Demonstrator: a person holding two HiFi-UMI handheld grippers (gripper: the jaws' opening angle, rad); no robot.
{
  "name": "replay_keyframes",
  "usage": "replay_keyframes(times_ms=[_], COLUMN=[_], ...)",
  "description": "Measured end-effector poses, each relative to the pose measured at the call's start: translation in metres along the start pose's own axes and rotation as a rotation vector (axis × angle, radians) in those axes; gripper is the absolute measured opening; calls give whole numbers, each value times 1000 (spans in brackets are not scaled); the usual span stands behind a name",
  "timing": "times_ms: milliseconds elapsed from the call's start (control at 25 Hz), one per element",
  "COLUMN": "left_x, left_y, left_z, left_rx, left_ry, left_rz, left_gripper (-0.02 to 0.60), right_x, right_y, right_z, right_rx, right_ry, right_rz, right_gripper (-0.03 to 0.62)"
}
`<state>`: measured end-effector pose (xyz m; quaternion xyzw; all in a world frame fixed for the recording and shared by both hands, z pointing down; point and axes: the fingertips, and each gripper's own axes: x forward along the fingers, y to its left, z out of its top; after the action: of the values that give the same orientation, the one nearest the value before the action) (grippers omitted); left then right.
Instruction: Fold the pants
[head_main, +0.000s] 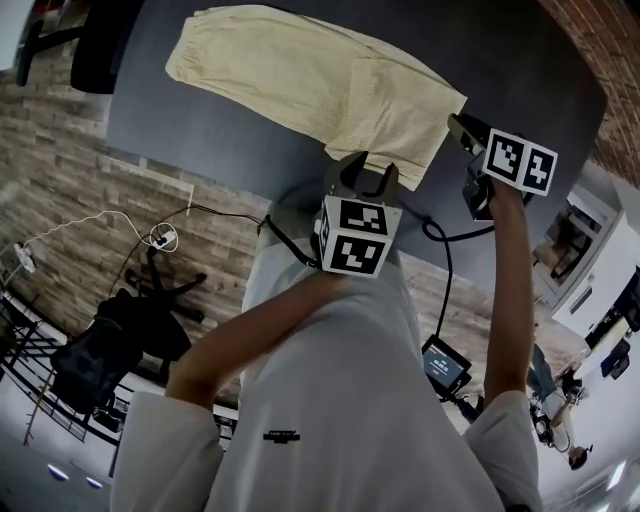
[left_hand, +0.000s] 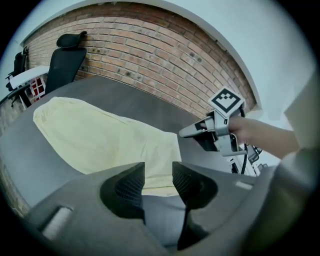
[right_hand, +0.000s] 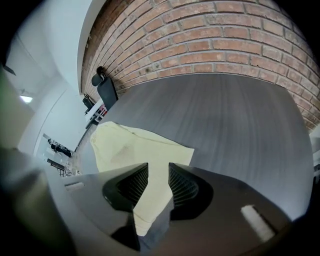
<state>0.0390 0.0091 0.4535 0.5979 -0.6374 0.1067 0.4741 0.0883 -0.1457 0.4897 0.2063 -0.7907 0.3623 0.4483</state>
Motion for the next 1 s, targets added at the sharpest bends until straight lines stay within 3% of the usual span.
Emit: replay_keyframes(times_ms=[200, 280, 400, 520, 720, 840, 1000], left_x=[32, 51, 80, 106, 116, 114, 115], left_y=[-34, -49, -68, -69, -65, -60, -55], left_z=[-21, -33, -56, -78, -86, -88, -86], left_rx=[-34, 19, 119, 192, 314, 375, 378], left_ry=[67, 105, 170, 225, 226, 198, 197], left_rz=[-65, -83, -89, -43, 68, 128, 129], left_gripper=[185, 240, 256, 261, 261, 199, 124], right_x=[9, 14, 22, 34, 49, 48, 50], right_y=[-11, -17, -31, -40, -44, -41, -37], right_z=[-4, -6, -11, -15, -26, -30, -32], right_rx=[21, 32, 46, 77, 86, 74, 36], right_ry=[7, 17, 48, 80, 127, 142, 138], right_rz=[32, 42, 49, 69, 79, 96, 117], right_gripper=[167, 175, 183, 183, 193, 176, 56])
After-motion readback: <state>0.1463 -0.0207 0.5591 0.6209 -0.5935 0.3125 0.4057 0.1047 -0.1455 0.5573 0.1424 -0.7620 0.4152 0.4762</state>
